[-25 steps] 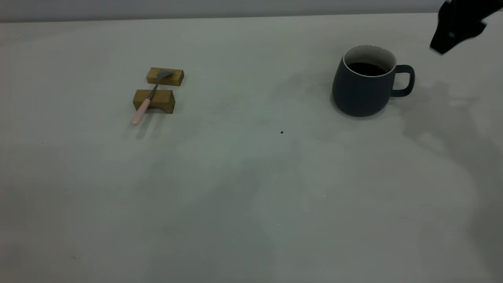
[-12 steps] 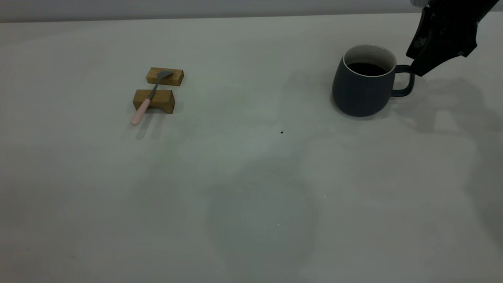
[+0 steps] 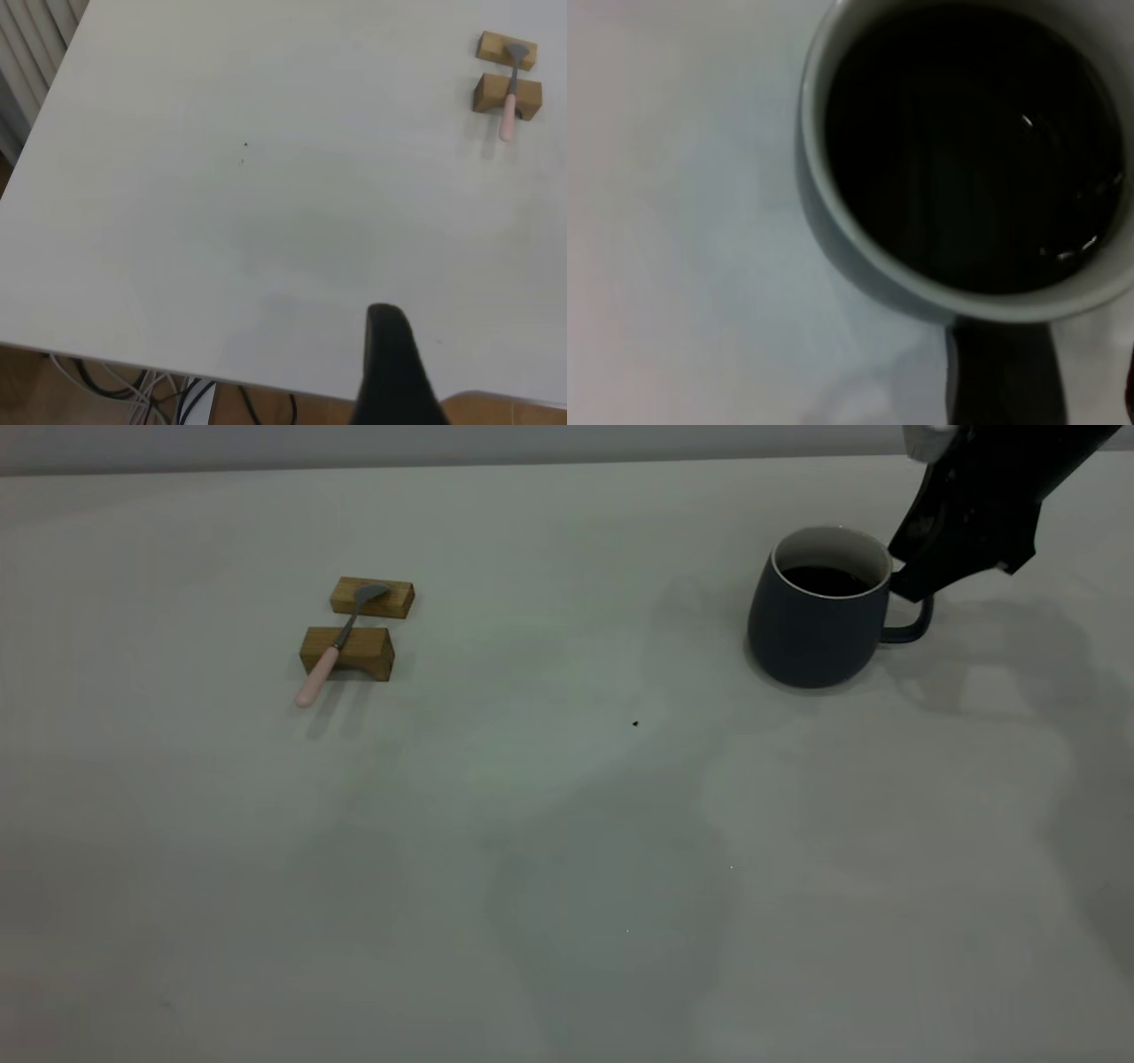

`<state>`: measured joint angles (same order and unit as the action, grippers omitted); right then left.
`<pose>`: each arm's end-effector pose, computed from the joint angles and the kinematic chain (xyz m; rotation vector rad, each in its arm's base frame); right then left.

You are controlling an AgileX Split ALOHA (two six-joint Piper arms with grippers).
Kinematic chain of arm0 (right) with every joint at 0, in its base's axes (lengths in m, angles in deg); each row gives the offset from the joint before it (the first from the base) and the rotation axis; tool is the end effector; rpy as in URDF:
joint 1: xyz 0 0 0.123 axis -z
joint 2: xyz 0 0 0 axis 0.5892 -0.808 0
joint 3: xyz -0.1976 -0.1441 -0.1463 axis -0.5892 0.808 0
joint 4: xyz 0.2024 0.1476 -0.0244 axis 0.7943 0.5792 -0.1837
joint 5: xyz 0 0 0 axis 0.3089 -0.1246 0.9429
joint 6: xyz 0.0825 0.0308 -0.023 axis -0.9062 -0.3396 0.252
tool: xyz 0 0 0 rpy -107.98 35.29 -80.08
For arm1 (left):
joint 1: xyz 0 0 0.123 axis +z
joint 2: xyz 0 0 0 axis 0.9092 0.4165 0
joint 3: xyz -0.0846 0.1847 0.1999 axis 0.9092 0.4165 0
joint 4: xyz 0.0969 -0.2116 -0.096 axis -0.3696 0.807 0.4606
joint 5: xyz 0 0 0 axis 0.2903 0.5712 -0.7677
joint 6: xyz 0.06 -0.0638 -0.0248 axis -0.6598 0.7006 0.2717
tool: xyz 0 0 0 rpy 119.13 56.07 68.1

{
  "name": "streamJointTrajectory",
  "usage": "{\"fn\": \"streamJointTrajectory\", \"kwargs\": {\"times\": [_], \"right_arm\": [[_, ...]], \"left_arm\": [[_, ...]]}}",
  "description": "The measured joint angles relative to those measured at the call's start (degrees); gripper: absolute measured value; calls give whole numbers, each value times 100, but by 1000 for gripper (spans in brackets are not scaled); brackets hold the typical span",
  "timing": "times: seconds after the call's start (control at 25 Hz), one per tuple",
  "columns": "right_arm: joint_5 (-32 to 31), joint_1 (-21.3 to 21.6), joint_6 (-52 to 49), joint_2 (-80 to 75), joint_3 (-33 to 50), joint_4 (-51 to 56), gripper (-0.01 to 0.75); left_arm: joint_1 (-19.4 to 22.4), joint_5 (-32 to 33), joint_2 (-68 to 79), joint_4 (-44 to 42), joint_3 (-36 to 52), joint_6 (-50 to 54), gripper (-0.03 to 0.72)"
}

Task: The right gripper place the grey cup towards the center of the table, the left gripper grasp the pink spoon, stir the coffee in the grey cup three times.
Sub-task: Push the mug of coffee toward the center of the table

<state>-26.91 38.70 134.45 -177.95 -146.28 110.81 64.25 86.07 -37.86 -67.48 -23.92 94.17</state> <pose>0.4573 0.0166 0.0443 -1.7630 2.0475 0.2464 -0.0105 0.0111 0.2697 -0.1905 2.0931 0.0349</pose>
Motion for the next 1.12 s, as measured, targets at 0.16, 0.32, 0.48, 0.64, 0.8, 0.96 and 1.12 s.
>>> {"fn": "streamJointTrajectory", "kwargs": {"times": [0.16,0.32,0.48,0.64,0.8,0.96,1.12], "right_arm": [[21,7,109,-159,0,54,438],[218,7,552,-294,0,407,438],[316,-154,942,-349,0,841,438],[398,-526,1090,-391,0,1037,438],[609,-932,1099,-391,0,1289,438],[996,-1367,1117,-481,-74,1653,438],[1217,-1722,1118,-682,-291,1940,438]], "left_arm": [[0,0,1,0,0,0,544],[0,0,1,0,0,0,544],[0,0,1,0,0,0,544],[0,0,1,0,0,0,544],[0,0,1,0,0,0,544],[0,0,1,0,0,0,544],[0,0,1,0,0,0,544]]}}
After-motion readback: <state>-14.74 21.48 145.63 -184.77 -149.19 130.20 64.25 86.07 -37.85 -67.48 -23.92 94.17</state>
